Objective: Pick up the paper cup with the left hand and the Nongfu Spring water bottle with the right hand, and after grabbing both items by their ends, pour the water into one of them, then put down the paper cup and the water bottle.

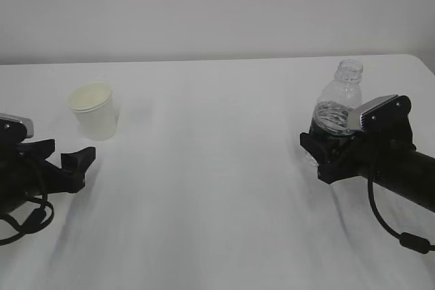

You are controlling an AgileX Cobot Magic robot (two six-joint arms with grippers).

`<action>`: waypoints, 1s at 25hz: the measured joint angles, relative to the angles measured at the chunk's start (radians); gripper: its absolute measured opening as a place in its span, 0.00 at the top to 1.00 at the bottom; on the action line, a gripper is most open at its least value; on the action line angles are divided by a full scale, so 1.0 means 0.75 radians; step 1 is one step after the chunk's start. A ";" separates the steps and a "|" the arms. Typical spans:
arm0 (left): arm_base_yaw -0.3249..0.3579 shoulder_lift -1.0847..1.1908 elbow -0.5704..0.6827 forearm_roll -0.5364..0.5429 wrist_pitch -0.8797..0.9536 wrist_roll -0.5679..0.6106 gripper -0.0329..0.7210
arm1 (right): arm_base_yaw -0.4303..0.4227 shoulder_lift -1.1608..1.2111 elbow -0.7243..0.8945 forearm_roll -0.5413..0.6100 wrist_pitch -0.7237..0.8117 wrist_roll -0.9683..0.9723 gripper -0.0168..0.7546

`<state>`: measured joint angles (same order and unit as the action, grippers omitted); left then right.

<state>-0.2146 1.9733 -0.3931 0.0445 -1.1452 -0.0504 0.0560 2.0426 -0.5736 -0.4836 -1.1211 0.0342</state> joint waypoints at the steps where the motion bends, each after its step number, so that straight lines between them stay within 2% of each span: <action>1: 0.028 0.002 -0.002 0.020 0.000 0.000 0.18 | 0.000 0.000 0.000 0.000 0.000 0.000 0.38; 5: 0.140 0.011 -0.011 0.135 0.000 0.000 0.18 | 0.000 0.000 0.000 0.000 0.003 0.000 0.38; 9: 0.206 0.034 -0.049 0.240 0.000 0.000 0.18 | 0.000 0.000 0.000 0.000 0.003 0.000 0.38; 15: 0.210 0.127 -0.141 0.322 0.000 -0.015 0.18 | 0.000 0.000 0.000 0.000 0.003 0.000 0.38; 25: 0.210 0.154 -0.234 0.327 0.000 -0.057 0.18 | 0.000 0.000 0.000 -0.010 0.003 0.000 0.38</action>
<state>-0.0568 2.0890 -0.5689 0.2898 -1.1452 -0.0931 0.0560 2.0426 -0.5736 -0.4910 -1.1191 0.0342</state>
